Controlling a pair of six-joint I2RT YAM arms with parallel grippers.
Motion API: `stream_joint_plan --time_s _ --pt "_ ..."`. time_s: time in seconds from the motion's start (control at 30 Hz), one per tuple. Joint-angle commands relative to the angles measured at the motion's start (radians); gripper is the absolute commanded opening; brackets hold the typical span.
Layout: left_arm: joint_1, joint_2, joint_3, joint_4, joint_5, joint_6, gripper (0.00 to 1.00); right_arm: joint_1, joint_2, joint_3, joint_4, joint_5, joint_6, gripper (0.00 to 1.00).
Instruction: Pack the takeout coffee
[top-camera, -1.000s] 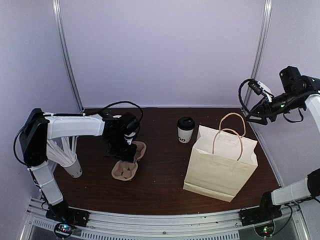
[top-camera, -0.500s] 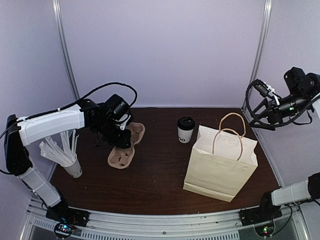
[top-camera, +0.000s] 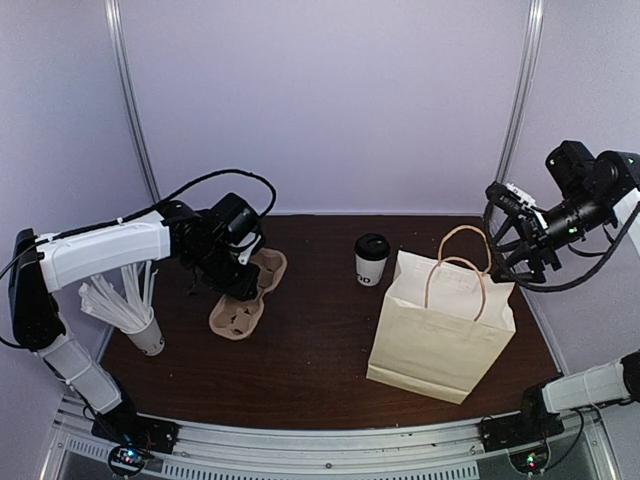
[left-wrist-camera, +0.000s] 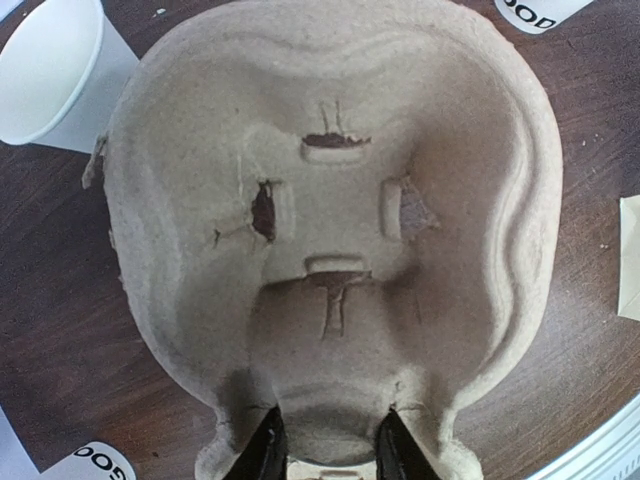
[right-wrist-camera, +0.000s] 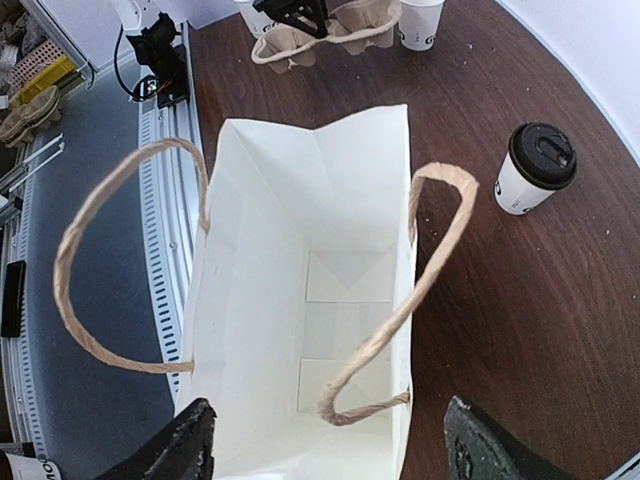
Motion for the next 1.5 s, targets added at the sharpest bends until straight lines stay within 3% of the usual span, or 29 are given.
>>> stream_joint_plan --time_s 0.0,0.1,0.33,0.43,0.57,0.6,0.77,1.03,1.33,1.37,1.43,1.47 --pt "0.004 -0.031 0.062 0.014 0.014 0.064 0.19 0.022 0.043 -0.026 -0.028 0.108 0.115 0.77" --pt "0.000 -0.042 0.097 0.015 0.056 0.117 0.18 0.022 0.074 -0.026 0.000 0.132 0.142 0.75" --pt "-0.012 -0.114 0.155 0.031 0.091 0.213 0.18 0.035 0.167 0.010 -0.020 0.059 0.142 0.52" --pt "-0.011 -0.167 0.151 0.080 0.102 0.245 0.18 0.065 0.213 0.019 -0.030 0.058 0.150 0.36" --pt "-0.011 -0.228 0.147 0.121 0.137 0.288 0.18 0.122 0.252 0.047 -0.049 0.028 0.150 0.02" --pt "-0.011 -0.242 0.145 0.131 0.146 0.300 0.18 0.143 0.257 0.058 -0.041 0.019 0.162 0.00" --pt "-0.011 -0.293 0.160 0.129 0.166 0.355 0.18 0.264 0.328 0.157 -0.006 -0.009 0.222 0.00" --pt "-0.011 -0.407 0.191 0.161 0.274 0.424 0.20 0.436 0.555 0.438 -0.089 -0.045 0.211 0.00" --pt "-0.011 -0.492 0.204 0.166 0.315 0.432 0.22 0.552 0.751 0.633 -0.061 -0.042 0.256 0.00" --pt "-0.012 -0.490 0.208 0.166 0.333 0.432 0.22 0.552 0.763 0.655 -0.062 -0.045 0.261 0.06" --pt "-0.011 -0.479 0.223 0.168 0.376 0.435 0.22 0.547 0.763 0.683 -0.057 -0.030 0.264 0.47" --pt "-0.011 -0.470 0.233 0.171 0.396 0.437 0.22 0.539 0.753 0.692 -0.057 -0.027 0.260 0.59"
